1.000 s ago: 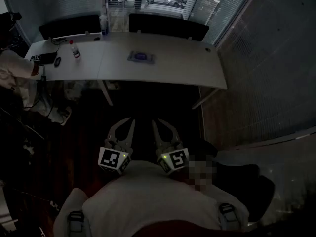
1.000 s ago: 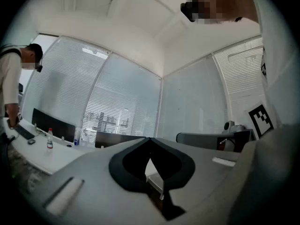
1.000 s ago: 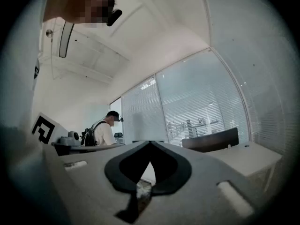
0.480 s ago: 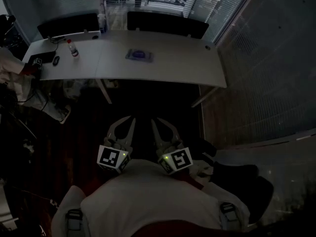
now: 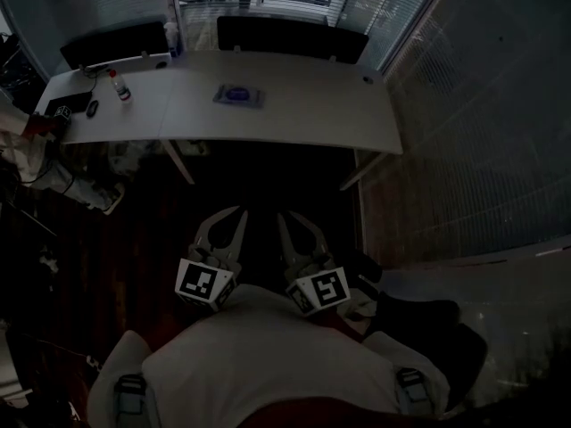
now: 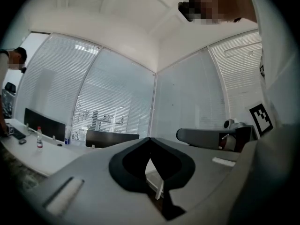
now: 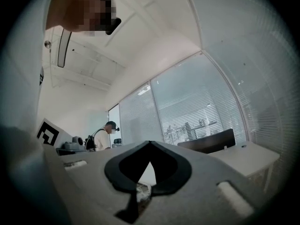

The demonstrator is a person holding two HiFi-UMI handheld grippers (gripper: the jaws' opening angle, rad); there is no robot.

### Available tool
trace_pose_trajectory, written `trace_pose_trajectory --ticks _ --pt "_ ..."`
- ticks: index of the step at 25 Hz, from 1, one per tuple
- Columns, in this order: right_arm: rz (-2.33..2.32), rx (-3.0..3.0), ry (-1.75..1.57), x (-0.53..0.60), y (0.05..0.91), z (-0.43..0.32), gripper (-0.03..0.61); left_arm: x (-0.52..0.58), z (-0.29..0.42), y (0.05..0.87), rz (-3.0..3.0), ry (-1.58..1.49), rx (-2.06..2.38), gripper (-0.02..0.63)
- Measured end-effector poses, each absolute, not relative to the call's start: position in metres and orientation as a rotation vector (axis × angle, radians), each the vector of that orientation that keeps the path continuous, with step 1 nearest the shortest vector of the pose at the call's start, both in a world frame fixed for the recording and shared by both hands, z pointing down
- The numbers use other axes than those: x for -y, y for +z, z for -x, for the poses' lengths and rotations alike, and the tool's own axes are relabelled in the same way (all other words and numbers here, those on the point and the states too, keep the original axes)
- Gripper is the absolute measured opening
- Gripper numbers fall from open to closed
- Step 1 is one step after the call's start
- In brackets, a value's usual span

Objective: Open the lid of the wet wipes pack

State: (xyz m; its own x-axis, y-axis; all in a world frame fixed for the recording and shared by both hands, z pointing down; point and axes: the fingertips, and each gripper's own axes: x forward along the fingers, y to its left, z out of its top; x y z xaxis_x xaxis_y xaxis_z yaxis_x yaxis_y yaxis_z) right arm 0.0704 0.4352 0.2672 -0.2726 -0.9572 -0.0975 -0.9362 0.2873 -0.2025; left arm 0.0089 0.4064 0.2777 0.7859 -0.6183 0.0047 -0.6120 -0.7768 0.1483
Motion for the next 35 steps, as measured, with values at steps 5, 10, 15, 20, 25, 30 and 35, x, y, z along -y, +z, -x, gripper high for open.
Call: trace_pose_trajectory --ticks 5,10,15,20,25,30,35 --pt "1.754 -2.337 -0.187 -0.431 0.275 -0.080 0.000 -0.401 -0.017 0.282 -2.833 -0.042 0.988 0.003" --pt "1.785 -2.352 -0.155 -0.414 0.282 -0.087 0.000 -0.380 -0.020 0.285 -2.840 -0.054 0.987 0.003" --pt "1.794 -2.337 -0.143 -0.375 0.287 -0.090 0.000 -0.339 -0.022 0.290 -2.841 -0.063 0.983 0.003" --pt "1.810 -2.349 -0.179 -0.310 0.298 -0.085 0.000 -0.272 -0.019 0.293 -2.833 -0.054 0.982 0.003" --pt "1.812 -2.370 -0.200 -0.231 0.295 -0.074 0.000 -0.191 -0.006 0.294 -2.800 -0.045 0.982 0.003" --pt "1.815 -2.379 -0.187 -0.152 0.288 -0.058 0.000 -0.118 0.006 0.292 -2.803 -0.068 0.960 0.003" --pt "1.815 -2.424 -0.101 -0.081 0.278 -0.043 0.000 -0.050 0.017 0.295 -2.773 -0.061 0.931 0.003"
